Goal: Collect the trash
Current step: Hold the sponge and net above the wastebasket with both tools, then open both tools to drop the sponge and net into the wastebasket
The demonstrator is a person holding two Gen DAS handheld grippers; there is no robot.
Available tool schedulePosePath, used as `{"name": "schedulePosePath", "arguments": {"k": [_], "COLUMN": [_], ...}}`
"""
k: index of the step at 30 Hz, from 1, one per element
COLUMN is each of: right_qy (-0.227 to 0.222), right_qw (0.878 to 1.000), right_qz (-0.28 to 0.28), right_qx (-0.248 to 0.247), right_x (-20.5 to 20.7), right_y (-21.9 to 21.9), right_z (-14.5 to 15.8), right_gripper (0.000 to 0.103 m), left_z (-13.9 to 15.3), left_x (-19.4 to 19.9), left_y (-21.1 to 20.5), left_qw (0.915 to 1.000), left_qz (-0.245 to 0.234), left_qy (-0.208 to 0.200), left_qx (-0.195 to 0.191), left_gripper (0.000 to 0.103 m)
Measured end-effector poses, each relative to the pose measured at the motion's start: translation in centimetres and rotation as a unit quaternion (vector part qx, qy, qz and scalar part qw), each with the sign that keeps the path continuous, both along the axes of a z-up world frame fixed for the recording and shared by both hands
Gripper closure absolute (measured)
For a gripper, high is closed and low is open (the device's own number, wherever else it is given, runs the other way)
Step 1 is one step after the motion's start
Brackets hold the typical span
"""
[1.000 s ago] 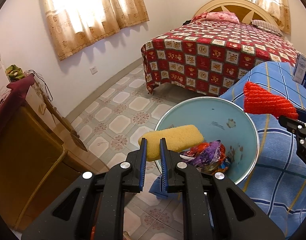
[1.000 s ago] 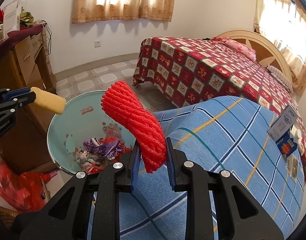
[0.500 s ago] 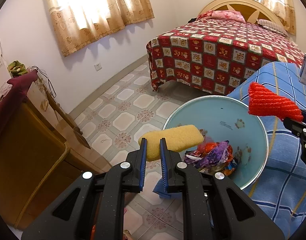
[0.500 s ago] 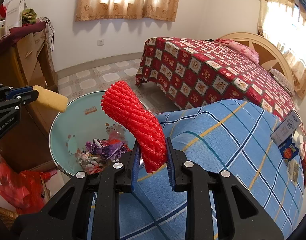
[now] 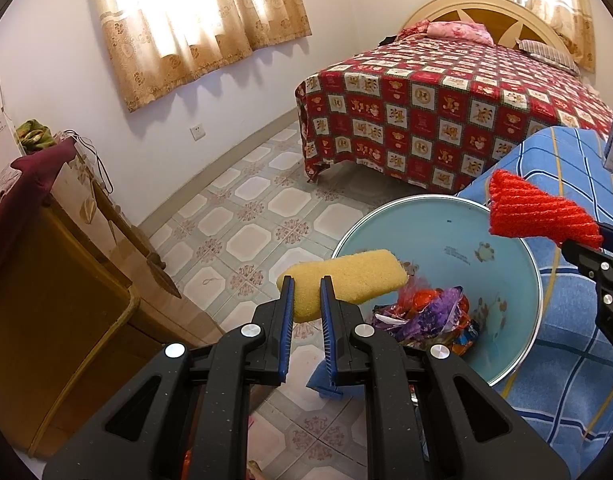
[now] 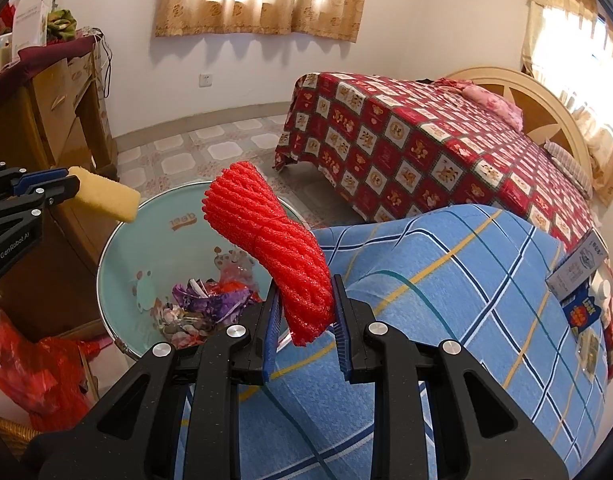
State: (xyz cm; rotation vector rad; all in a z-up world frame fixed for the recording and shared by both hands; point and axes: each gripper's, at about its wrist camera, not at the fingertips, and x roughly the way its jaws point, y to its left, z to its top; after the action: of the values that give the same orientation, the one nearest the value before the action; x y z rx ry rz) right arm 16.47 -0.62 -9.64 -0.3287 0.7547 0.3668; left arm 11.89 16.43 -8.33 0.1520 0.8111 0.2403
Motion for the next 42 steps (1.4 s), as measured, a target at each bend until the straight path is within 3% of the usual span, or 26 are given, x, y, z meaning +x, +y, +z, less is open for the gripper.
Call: {"name": "schedulePosePath", "arguments": {"k": [34,37,39,42], "right_qy": [-0.009,-0.014,-0.016,-0.017], "right_qw": [1.000,1.000,1.000,1.000], "right_qz": [0.011,0.012,0.012,0.009], "right_qx": [-0.008,-0.003,0.004,0.009], "right_x": [0.7,0.6,0.5,0.3], "right_y": [1.2,1.0,0.8,0.2], "right_z": [0.6,0.8,0.9,1.1], "right_gripper": [0.078,0.069,0.053,0.048], "left_z": [0.9,1.1,1.1,1.2], "left_x": [-0.1,-0.3,-0.3,-0.5], "left_y": [-0.8,-0.9,-1.0,-0.8], "left_qw": [0.9997,0.9994,0.9992,0.9989], "left_qz": [-0.012,-0.016,-0.016,-0.015], "left_qy": [-0.009,-0.014,-0.015,-0.018], "left_qx": [-0.019,-0.028,-0.032,-0.041], "left_gripper": [0.089,0.085,0.083,0.062]}}
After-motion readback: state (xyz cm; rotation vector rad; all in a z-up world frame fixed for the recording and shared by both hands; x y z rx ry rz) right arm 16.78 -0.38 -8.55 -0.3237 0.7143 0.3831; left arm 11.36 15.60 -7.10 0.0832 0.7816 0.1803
